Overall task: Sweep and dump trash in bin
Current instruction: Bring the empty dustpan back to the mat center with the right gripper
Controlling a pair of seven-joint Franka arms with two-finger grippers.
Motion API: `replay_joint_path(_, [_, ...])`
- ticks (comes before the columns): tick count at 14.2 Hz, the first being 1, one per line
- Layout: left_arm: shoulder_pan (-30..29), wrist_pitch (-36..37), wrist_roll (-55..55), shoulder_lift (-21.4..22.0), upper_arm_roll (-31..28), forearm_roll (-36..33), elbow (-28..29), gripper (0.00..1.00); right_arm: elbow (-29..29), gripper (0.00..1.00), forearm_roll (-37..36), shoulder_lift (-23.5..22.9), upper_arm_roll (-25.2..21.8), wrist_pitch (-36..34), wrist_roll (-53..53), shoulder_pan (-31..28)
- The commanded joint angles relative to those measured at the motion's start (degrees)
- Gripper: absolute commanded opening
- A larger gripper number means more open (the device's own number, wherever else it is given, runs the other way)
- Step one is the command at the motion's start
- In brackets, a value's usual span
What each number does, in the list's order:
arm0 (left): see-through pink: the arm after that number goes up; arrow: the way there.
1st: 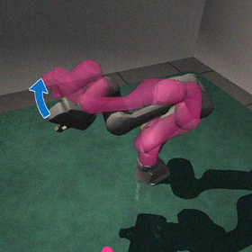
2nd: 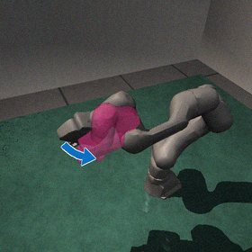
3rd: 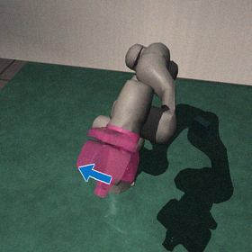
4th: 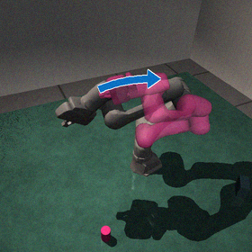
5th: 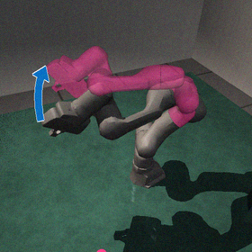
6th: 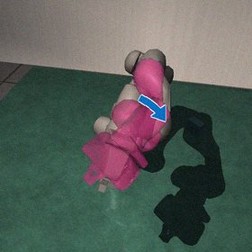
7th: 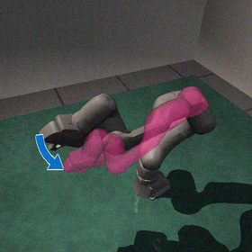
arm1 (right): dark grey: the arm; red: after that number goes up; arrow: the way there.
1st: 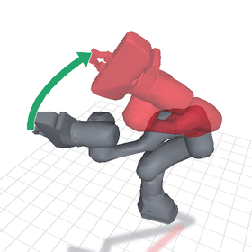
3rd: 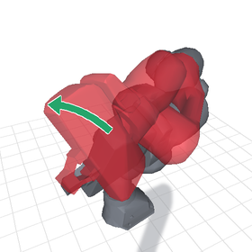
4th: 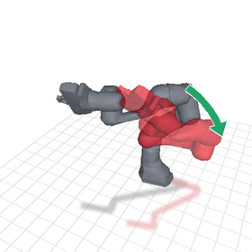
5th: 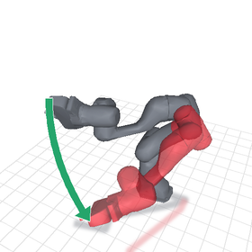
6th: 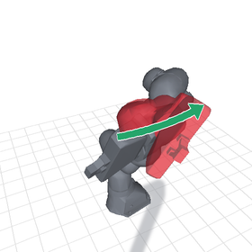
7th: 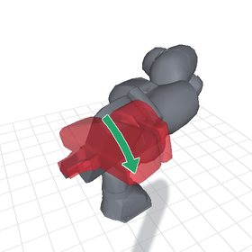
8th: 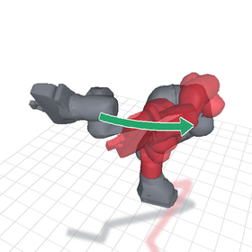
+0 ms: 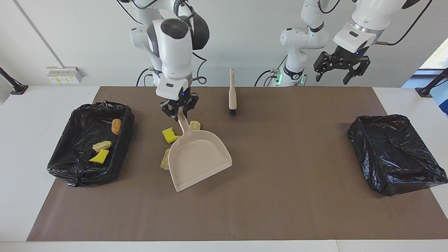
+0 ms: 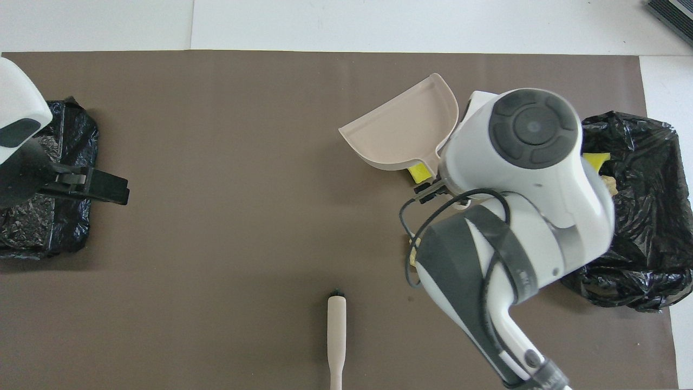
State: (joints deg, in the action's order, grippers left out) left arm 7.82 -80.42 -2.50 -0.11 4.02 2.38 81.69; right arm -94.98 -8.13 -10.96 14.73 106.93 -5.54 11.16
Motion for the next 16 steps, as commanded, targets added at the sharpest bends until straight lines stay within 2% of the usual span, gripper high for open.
replay_joint_path(1, [0.1, 2.7, 4.9, -0.8, -1.5, -1.5, -3.0, 1.00, 1.3, 0.00, 4.6, -3.5, -0.3, 4.8, -12.9, 3.3])
replay_joint_path(3, [0.2, 2.8, 7.3, 1.2, -3.4, -1.3, -1.4, 1.00, 1.3, 0.00, 7.5, -5.0, -0.3, 7.8, -20.4, 6.5])
replay_joint_path(9, [-0.8, 1.8, 7.5, 5.3, -3.8, -1.2, 5.1, 1.00, 0.8, 0.00, 6.2, -9.6, -0.4, 13.9, -38.0, 12.1])
replay_joint_path(14, [-0.8, -0.4, 7.2, 4.8, -3.9, -1.2, 4.6, 1.00, -1.9, 0.00, 3.2, -10.5, -0.4, 14.2, -42.3, 13.8])
replay_joint_path(16, [-0.7, -0.3, 6.9, 4.8, -3.8, -1.3, 4.6, 1.00, -4.6, 0.00, 1.5, -10.5, -0.4, 17.9, -41.9, 14.9])
